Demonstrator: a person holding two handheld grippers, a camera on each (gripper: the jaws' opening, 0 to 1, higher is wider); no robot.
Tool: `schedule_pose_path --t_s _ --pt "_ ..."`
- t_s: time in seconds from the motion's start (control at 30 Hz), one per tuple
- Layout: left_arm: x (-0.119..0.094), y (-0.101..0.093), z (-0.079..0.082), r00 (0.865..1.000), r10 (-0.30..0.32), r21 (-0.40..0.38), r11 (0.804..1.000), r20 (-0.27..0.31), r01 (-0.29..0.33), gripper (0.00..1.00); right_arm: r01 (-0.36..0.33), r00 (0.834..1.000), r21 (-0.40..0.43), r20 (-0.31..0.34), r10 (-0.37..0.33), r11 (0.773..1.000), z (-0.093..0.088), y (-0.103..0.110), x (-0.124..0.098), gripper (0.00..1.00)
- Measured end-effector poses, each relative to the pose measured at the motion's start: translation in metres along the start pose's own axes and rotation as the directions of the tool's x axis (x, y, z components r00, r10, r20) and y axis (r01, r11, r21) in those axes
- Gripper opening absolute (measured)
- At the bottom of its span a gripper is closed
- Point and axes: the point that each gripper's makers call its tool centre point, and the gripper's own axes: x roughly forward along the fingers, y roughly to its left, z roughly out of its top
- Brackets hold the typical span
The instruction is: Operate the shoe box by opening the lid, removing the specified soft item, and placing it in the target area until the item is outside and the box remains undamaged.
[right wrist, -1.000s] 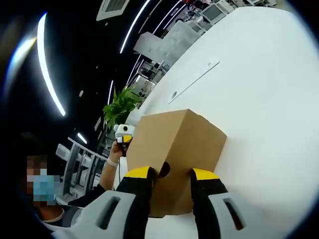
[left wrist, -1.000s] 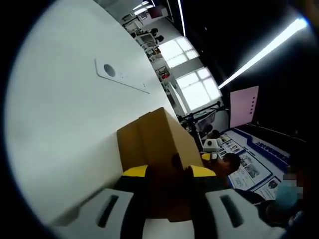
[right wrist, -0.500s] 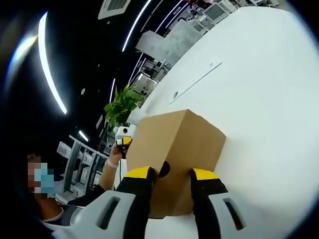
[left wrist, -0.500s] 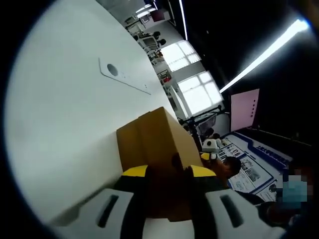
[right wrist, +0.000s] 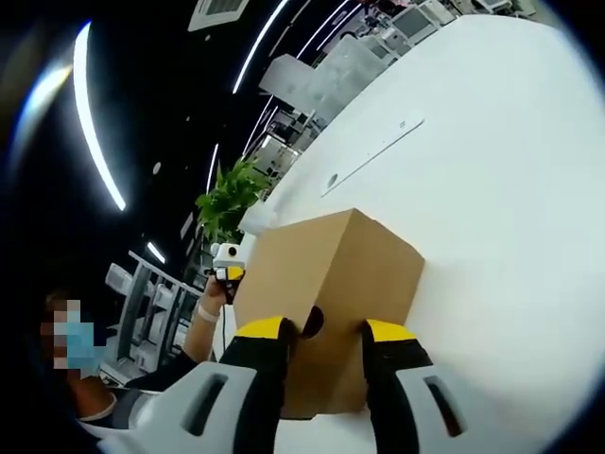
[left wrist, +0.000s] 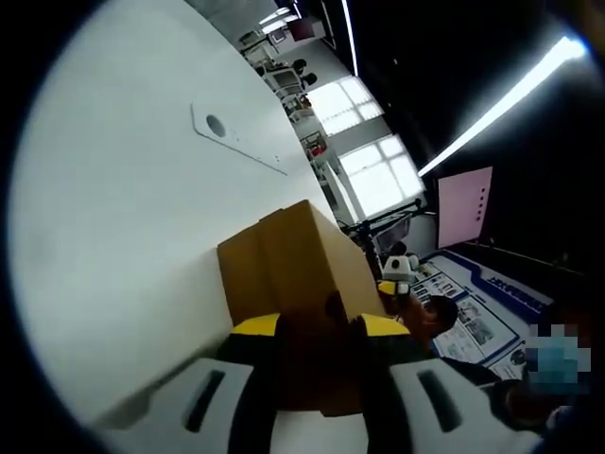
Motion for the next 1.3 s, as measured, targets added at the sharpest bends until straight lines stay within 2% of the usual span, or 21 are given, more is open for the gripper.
schedule_pose_path --t_s 0.63,0.8,0.97,1.3 --pt "-0.008 -0.007 -0.021 1.0 0.0 0.002 1.0 -0.006 0.0 0.3 0.007 1.0 -0.028 -0.003 -0.007 1.0 0.01 -0.003 0.003 0.32" --pt "-0.009 -0.011 -0.032 1.0 -0.021 -0.005 1.0 0.012 0.021 0.3 0.008 1.0 -0.034 0.001 -0.008 0.999 0.016 -0.006 0.003 0.32" --pt "-0.009 -0.012 -0.033 0.999 -0.029 -0.009 1.0 0.019 0.029 0.3 0.011 1.0 -0.04 0.0 -0.011 0.999 0.019 -0.008 0.003 0.32" --pt "-0.01 -0.017 -0.043 1.0 -0.025 -0.005 1.0 0.01 0.025 0.3 0.015 1.0 -0.049 0.003 -0.015 0.999 0.016 -0.005 0.006 0.32"
